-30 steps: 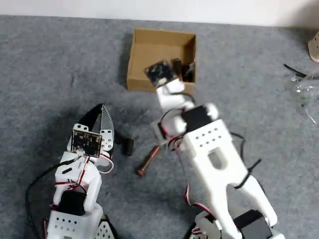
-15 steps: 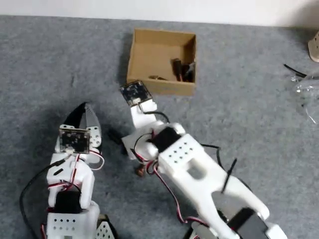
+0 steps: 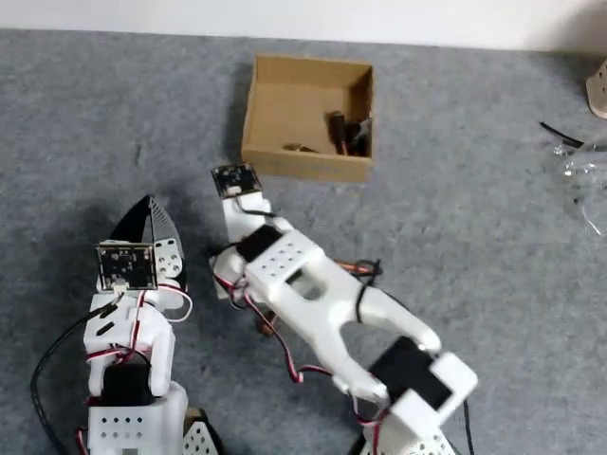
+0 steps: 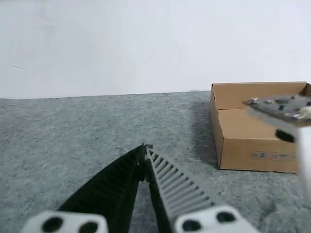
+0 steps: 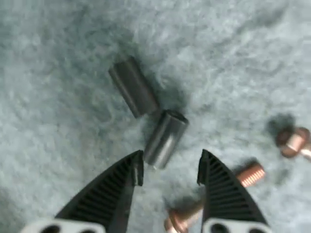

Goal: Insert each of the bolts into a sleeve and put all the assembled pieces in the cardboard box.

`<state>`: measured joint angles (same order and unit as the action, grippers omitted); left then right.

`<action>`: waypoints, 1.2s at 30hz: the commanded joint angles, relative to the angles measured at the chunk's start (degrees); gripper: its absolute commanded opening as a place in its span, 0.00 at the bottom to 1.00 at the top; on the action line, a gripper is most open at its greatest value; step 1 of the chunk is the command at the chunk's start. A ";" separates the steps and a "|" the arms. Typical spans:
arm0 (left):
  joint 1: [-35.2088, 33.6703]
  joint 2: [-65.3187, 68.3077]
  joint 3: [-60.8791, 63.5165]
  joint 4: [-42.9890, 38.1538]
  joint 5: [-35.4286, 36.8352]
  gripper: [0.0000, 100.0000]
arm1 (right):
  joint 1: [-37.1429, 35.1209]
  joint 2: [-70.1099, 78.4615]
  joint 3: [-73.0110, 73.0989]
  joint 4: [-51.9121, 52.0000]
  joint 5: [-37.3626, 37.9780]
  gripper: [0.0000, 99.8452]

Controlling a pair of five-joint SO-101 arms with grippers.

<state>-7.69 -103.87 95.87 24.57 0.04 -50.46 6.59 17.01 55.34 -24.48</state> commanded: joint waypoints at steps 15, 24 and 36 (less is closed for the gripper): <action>-1.54 -0.57 -1.19 -0.97 0.70 0.01 | -1.36 7.16 -5.41 -1.19 -5.19 0.14; -1.71 -0.57 -1.19 -0.97 0.70 0.01 | -0.84 7.16 -5.41 -1.19 -4.57 0.01; -1.71 -0.57 -1.19 -0.97 0.70 0.01 | 4.35 5.05 -5.76 3.74 3.52 0.01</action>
<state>-8.57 -103.87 95.78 24.57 0.31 -48.62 14.24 13.49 57.89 -22.29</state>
